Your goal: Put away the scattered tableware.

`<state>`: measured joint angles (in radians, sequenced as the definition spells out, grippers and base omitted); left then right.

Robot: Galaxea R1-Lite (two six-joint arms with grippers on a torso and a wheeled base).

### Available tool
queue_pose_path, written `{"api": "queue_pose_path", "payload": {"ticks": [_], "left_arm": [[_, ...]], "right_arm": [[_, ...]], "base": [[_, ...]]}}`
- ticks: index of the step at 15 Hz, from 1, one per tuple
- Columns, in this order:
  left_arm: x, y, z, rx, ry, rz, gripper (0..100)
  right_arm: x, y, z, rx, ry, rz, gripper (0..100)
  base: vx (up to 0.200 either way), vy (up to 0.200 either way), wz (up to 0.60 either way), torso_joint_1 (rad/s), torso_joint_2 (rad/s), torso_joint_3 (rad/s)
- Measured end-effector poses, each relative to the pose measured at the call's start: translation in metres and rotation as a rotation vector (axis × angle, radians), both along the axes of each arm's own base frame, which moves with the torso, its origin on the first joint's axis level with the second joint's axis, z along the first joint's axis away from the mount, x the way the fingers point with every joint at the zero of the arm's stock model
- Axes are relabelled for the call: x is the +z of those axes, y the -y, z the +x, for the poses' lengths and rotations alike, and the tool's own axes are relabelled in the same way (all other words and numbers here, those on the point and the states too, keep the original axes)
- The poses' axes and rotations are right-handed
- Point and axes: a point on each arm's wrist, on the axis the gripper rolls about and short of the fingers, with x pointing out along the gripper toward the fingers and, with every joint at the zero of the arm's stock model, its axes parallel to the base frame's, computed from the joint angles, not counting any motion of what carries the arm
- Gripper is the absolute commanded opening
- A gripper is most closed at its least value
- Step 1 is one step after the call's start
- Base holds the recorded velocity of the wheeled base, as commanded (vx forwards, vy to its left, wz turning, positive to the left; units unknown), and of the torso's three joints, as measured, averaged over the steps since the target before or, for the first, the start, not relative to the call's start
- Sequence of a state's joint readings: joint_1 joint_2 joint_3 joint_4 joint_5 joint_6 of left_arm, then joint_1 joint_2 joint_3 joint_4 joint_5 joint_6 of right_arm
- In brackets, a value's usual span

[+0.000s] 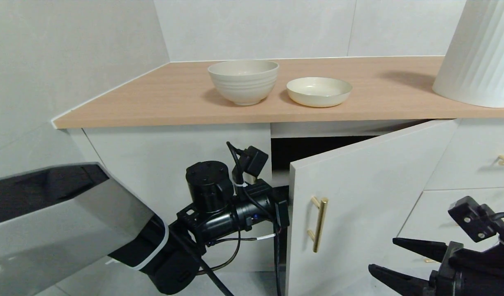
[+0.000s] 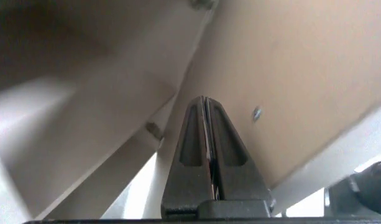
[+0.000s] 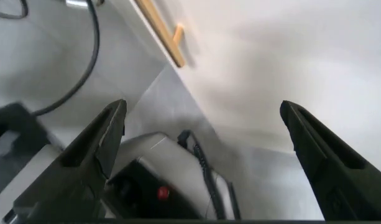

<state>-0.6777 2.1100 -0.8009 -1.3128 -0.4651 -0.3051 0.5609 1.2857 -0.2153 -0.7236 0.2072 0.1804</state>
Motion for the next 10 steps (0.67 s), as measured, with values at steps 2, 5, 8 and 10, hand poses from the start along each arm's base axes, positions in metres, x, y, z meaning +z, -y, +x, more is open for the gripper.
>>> {"api": "queue_pose_path", "payload": {"ticks": [2, 5, 8, 10], "left_arm": [[0.002, 0.002, -0.002, -0.006, 0.006, -0.004, 0], [-0.002, 0.01, -0.009, -0.03, 0.003, -0.001, 0], [-0.004, 0.01, -0.011, -0.034, 0.002, 0.0, 0], [-0.005, 0.013, -0.014, -0.048, 0.0, 0.002, 0]], "right_arm": [[0.008, 0.002, -0.004, 0.017, 0.021, 0.019, 100], [0.015, 0.005, -0.01, 0.039, 0.038, 0.036, 100], [0.017, 0.006, -0.012, 0.059, 0.047, 0.049, 100], [0.017, 0.006, -0.013, 0.07, 0.045, 0.052, 100]], "base": [[0.0, 0.0, 0.0, 0.0, 0.0, 0.0], [-0.133, 0.0, 0.0, 0.0, 0.0, 0.002], [-0.2, 0.0, 0.0, 0.002, 0.0, 0.004], [-0.1, 0.0, 0.0, 0.001, 0.0, 0.004]]}}
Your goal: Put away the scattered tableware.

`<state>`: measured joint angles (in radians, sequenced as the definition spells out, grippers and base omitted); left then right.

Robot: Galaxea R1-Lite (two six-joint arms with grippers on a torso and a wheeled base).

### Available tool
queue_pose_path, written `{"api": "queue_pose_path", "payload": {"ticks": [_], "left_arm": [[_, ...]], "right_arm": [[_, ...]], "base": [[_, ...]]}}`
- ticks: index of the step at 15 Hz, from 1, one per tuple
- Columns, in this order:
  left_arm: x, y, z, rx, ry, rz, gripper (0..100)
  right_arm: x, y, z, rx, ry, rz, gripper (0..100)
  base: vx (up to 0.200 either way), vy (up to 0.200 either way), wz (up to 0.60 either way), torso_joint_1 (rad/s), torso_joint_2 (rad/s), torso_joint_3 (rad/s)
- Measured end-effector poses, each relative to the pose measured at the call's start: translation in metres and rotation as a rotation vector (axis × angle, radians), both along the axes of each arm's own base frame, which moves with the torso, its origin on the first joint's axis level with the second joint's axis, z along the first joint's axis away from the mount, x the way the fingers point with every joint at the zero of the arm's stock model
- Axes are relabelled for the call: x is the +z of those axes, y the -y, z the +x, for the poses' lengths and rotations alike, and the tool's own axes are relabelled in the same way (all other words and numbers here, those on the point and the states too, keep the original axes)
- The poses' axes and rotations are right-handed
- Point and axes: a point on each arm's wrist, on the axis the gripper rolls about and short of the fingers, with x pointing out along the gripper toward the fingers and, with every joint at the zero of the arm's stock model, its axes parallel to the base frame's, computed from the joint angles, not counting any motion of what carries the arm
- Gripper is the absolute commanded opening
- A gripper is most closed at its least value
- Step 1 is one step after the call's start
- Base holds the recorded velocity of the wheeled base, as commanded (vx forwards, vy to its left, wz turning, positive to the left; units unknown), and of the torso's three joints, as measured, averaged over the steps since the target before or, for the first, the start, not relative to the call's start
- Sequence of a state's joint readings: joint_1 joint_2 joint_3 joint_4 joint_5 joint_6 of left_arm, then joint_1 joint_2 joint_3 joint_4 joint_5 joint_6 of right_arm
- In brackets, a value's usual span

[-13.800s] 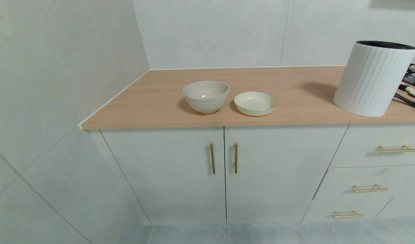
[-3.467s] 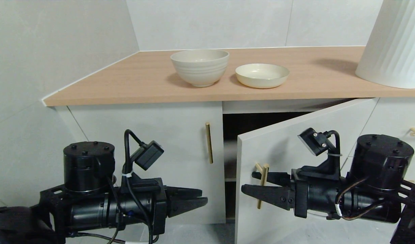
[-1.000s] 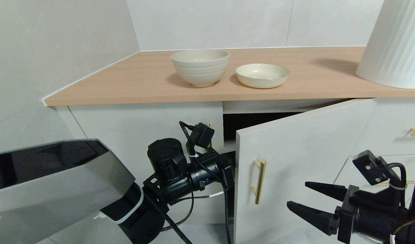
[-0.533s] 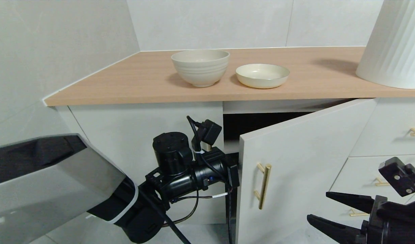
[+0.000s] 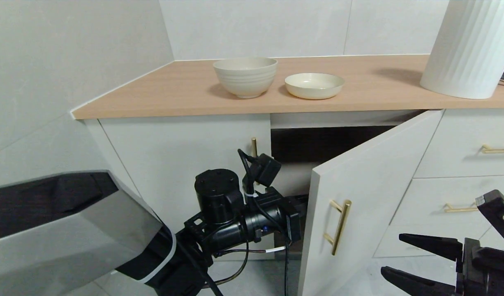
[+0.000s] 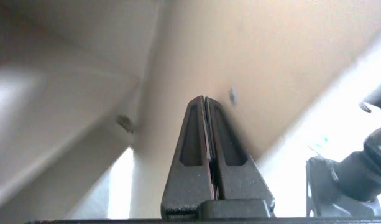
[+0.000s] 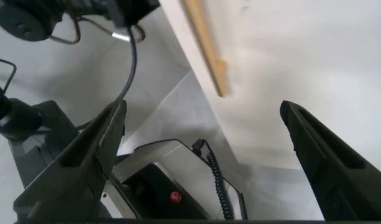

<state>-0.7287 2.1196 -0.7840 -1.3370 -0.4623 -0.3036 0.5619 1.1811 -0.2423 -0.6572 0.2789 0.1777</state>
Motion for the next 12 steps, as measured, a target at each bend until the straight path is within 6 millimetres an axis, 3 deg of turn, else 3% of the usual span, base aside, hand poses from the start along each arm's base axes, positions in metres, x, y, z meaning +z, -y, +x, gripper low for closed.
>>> {"api": "queue_pose_path", "payload": {"ticks": [8, 11, 12], "left_arm": [[-0.004, 0.01, 0.006, -0.005, 0.016, -0.015, 0], [-0.005, 0.012, 0.008, -0.005, -0.02, -0.035, 0], [-0.005, 0.013, 0.008, -0.005, -0.029, -0.037, 0]], "right_arm": [[0.0, 0.0, -0.001, 0.004, 0.0, 0.001, 100], [-0.001, 0.0, -0.001, 0.003, -0.001, 0.001, 100], [-0.001, 0.0, -0.001, 0.003, -0.002, 0.0, 100]], "base": [[0.0, 0.0, 0.0, 0.0, 0.0, 0.0], [-0.2, 0.0, 0.0, 0.007, 0.0, 0.001], [0.0, 0.0, 0.0, 0.0, 0.0, 0.0]]}}
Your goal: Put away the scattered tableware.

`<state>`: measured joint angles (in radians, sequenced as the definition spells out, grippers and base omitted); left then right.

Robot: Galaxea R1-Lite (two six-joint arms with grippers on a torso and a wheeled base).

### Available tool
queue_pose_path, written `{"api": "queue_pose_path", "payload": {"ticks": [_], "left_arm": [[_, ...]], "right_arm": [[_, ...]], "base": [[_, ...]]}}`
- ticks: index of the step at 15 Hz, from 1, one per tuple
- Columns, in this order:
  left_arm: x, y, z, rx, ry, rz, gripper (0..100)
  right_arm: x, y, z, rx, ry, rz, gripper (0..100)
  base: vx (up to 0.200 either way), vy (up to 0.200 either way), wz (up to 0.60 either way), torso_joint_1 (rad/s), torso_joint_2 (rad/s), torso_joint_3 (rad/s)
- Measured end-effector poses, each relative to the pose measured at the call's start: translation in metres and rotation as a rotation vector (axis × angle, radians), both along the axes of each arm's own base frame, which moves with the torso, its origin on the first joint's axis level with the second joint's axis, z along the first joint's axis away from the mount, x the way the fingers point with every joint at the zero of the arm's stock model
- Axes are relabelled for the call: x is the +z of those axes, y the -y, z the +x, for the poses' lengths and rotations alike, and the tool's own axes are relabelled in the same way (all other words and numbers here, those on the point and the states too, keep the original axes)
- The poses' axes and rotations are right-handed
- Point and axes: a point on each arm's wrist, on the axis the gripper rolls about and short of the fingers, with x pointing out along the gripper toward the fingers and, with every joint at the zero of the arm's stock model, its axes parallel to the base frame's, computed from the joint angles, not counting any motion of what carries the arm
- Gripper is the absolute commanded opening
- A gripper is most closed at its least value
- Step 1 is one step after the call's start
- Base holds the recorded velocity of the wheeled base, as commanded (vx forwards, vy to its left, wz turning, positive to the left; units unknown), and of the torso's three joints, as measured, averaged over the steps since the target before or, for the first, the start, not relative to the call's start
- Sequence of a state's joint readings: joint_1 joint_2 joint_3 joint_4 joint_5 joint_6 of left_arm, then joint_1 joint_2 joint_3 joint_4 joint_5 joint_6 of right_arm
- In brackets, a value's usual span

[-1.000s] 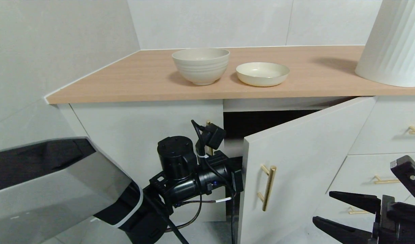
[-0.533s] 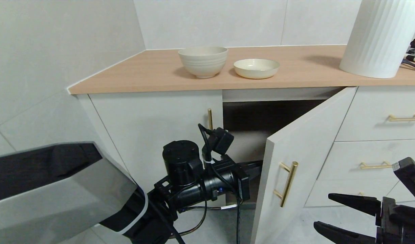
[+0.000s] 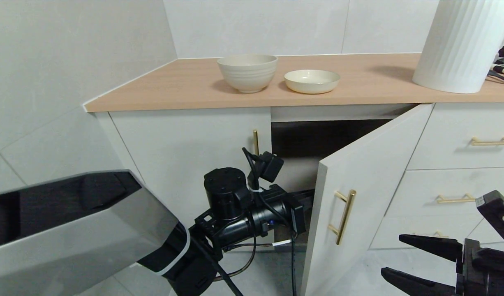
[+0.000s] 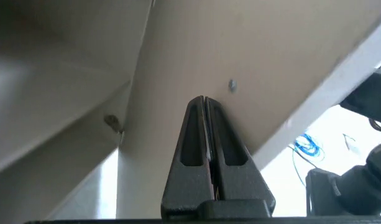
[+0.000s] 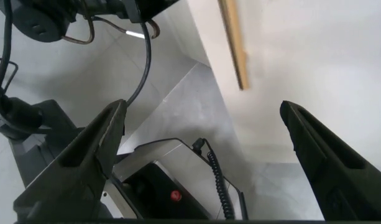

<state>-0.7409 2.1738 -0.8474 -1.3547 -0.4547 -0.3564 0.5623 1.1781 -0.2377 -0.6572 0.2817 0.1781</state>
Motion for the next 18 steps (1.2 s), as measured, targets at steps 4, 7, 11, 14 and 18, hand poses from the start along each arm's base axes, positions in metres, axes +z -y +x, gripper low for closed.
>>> {"api": "queue_pose_path", "payload": {"ticks": [4, 7, 11, 14, 18], "left_arm": [[0.0, 0.004, 0.002, -0.011, 0.001, -0.01, 0], [-0.001, 0.01, 0.009, 0.005, 0.011, -0.021, 0], [-0.006, 0.019, 0.019, 0.069, 0.019, -0.032, 0], [-0.004, 0.032, 0.002, -0.015, 0.017, -0.08, 0], [-0.001, 0.035, -0.054, -0.382, -0.109, -0.122, 0]], "right_arm": [[-0.001, -0.004, -0.006, 0.04, 0.001, -0.001, 100], [-0.001, -0.006, -0.009, 0.063, 0.002, -0.002, 100], [-0.001, -0.007, -0.01, 0.076, 0.002, 0.0, 100], [-0.001, -0.009, -0.016, 0.117, 0.007, 0.007, 100], [-0.002, -0.011, -0.04, 0.298, 0.007, 0.03, 100]], "base": [[0.0, 0.0, 0.0, 0.0, 0.0, 0.0], [0.0, 0.0, 0.0, 0.0, 0.0, 0.0], [0.0, 0.0, 0.0, 0.0, 0.0, 0.0], [0.0, 0.0, 0.0, 0.0, 0.0, 0.0], [0.0, 0.0, 0.0, 0.0, 0.0, 0.0]]}}
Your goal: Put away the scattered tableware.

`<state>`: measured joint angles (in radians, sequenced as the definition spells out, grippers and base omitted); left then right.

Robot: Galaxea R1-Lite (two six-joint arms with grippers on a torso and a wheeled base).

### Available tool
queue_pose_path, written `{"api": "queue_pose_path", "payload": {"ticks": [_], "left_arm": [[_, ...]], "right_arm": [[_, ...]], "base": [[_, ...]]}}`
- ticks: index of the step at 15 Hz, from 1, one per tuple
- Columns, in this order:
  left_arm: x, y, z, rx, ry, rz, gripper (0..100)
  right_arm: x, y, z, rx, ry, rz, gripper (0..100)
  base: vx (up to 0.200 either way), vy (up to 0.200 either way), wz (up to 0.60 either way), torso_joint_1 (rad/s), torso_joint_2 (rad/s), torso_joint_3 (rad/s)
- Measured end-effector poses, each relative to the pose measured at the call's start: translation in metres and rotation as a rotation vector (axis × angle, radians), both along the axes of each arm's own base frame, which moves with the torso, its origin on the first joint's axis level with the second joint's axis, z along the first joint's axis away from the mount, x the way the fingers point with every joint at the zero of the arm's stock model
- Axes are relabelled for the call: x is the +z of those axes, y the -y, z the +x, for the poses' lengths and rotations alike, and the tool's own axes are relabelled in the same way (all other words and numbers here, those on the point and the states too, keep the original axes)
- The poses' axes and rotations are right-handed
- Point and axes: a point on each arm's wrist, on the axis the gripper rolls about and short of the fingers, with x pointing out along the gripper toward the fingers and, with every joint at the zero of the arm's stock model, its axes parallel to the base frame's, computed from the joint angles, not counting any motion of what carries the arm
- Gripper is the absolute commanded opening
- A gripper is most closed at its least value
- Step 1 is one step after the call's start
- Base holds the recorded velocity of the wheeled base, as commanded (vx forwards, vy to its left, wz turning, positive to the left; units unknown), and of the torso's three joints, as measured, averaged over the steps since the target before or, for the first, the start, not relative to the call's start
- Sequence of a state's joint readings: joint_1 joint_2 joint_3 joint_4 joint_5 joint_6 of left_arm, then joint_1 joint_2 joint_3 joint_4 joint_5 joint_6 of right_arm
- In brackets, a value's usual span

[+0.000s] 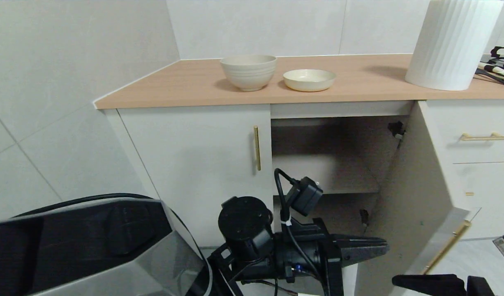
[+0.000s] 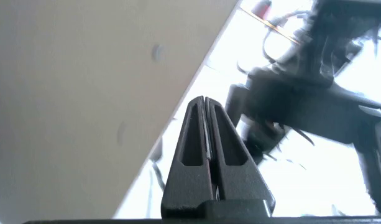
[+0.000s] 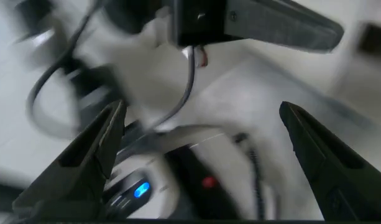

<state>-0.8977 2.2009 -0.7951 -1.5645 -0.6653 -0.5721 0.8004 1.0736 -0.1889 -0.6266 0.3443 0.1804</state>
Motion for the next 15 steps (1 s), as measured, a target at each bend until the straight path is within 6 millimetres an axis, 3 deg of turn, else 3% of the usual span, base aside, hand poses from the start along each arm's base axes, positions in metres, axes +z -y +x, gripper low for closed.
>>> {"api": "queue_pose_path", "payload": {"ticks": [4, 8, 13, 15], "left_arm": [[0.005, -0.026, 0.027, 0.1, 0.014, 0.008, 0], [0.009, -0.058, 0.057, 0.292, 0.05, 0.047, 0], [0.037, -0.089, 0.057, 0.498, 0.007, 0.203, 0], [0.052, -0.103, 0.051, 0.595, 0.008, 0.27, 0]], "right_arm": [[0.003, 0.004, -0.008, 0.032, 0.017, 0.021, 100], [0.01, 0.004, 0.0, -0.08, 0.031, 0.011, 100], [0.02, 0.003, 0.022, -0.395, 0.028, -0.076, 100], [0.025, 0.003, 0.027, -0.435, 0.037, -0.072, 100]], "base": [[0.0, 0.0, 0.0, 0.0, 0.0, 0.0], [0.0, 0.0, 0.0, 0.0, 0.0, 0.0], [0.0, 0.0, 0.0, 0.0, 0.0, 0.0], [0.0, 0.0, 0.0, 0.0, 0.0, 0.0]]}}
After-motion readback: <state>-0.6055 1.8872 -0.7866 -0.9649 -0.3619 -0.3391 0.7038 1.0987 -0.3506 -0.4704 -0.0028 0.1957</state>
